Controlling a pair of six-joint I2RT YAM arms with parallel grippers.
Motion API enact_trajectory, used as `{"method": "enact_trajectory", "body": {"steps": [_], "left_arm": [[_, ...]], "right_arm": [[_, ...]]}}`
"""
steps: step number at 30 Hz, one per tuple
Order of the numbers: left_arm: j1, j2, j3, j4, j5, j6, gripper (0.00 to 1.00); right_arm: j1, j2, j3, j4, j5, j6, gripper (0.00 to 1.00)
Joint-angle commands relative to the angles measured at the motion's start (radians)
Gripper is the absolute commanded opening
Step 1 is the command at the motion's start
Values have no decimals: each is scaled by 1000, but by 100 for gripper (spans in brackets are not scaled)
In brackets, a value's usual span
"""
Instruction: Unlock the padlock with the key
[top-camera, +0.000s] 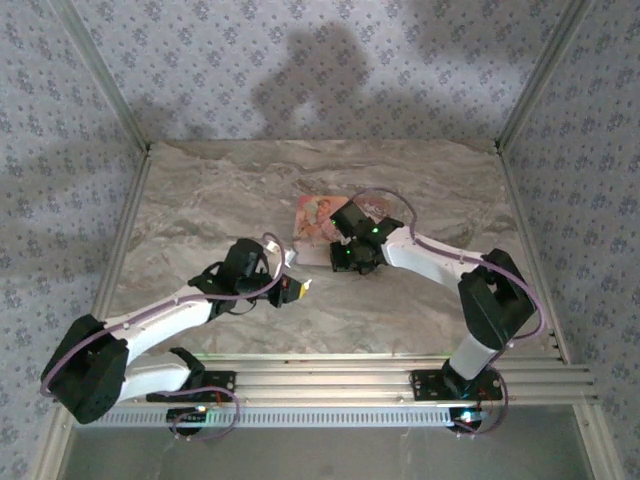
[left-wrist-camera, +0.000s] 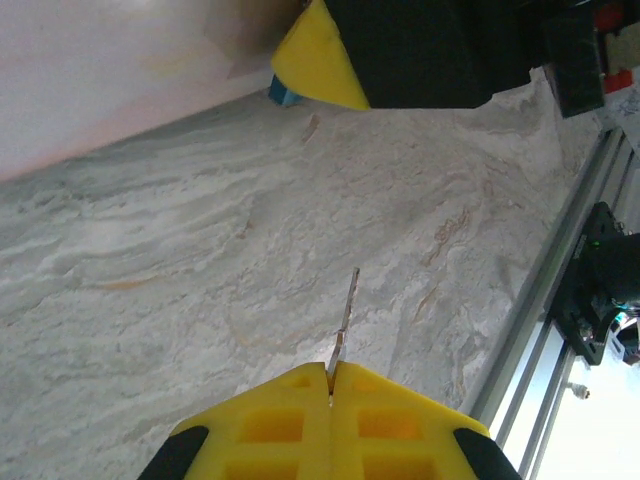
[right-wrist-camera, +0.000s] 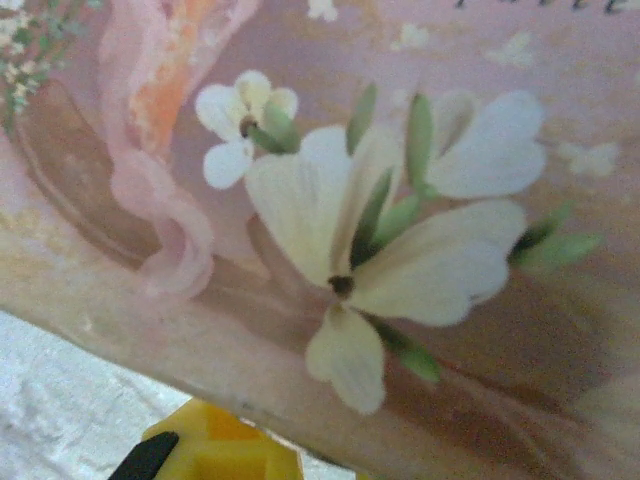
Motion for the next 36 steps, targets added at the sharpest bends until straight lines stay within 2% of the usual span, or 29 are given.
{"method": "enact_trajectory", "body": {"steps": [1, 10, 19, 26, 36], "left_arm": [[-15, -3, -36, 129, -20, 26, 0], [-60, 26, -74, 323, -61, 63, 0], [-74, 148, -63, 492, -42, 13, 0], [-88, 197, -50, 560, -27, 1, 0], [-81, 223, -56, 629, 17, -75, 0]], "right_arm": [[-11, -70, 25, -24, -91, 24, 0], [-88, -148, -10, -12, -254, 56, 0], [-151, -170, -28, 21, -406, 75, 0], [-175, -175, -20, 29, -481, 28, 0], [-178, -206, -86, 122, -499, 17, 0]]}}
